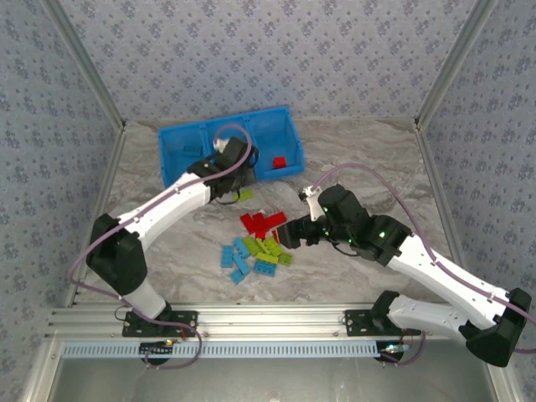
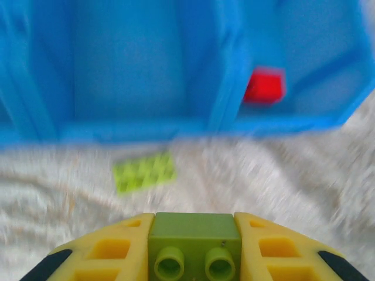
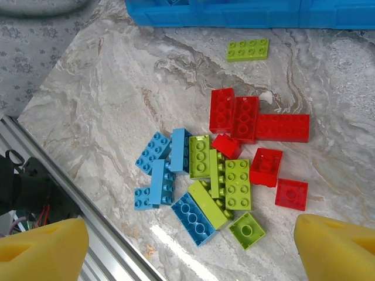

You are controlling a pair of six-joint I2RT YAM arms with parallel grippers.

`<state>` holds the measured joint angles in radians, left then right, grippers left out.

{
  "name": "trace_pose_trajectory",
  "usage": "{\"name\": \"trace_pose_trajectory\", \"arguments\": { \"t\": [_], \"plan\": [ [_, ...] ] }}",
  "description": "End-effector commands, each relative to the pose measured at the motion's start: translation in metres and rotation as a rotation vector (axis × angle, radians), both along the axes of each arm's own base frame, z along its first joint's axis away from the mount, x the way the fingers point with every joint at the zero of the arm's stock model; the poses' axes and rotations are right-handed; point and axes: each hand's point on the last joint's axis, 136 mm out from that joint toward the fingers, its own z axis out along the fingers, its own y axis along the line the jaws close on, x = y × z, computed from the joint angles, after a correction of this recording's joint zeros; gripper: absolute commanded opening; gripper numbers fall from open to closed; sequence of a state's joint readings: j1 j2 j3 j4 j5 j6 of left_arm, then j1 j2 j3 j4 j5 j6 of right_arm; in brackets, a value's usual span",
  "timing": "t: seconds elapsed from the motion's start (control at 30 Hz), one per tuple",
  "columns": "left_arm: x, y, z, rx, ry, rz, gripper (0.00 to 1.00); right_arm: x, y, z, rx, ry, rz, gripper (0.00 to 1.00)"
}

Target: Sort the legos into containers by color

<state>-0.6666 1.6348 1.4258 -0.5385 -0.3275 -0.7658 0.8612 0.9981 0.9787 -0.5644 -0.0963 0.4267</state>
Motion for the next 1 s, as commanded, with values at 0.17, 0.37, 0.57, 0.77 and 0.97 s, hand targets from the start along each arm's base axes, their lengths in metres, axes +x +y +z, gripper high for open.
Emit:
{"name": "trace_pose_trajectory", "arguments": {
  "t": [0.17,0.37,0.57,0.77,0.97],
  "plan": [
    [0.104,0.028,-0.020,0.097,-0.013,0.097,0.28,0.001,-0.010,0.018,0.032,-0.047,-0.049,0.92],
    [0.139,0.010,-0.043,0.137,0.031,0.069,0.34,0.001,-0.011,0.018,0.029,-0.044,-0.053,0.92],
    [0.137,0.009,-0.041,0.121,0.050,0.077,0.48,0.000,-0.012,0.017,0.024,-0.040,-0.059,0.92],
    [0.106,0.009,0.000,0.052,0.011,0.020,0.49,0.007,-0.017,0.010,0.002,-0.054,-0.095,0.93],
    [0.018,-0.001,0.068,0.008,-0.132,-0.174,0.50,0.023,-0.012,-0.010,-0.055,-0.033,-0.129,0.93]
  ]
}}
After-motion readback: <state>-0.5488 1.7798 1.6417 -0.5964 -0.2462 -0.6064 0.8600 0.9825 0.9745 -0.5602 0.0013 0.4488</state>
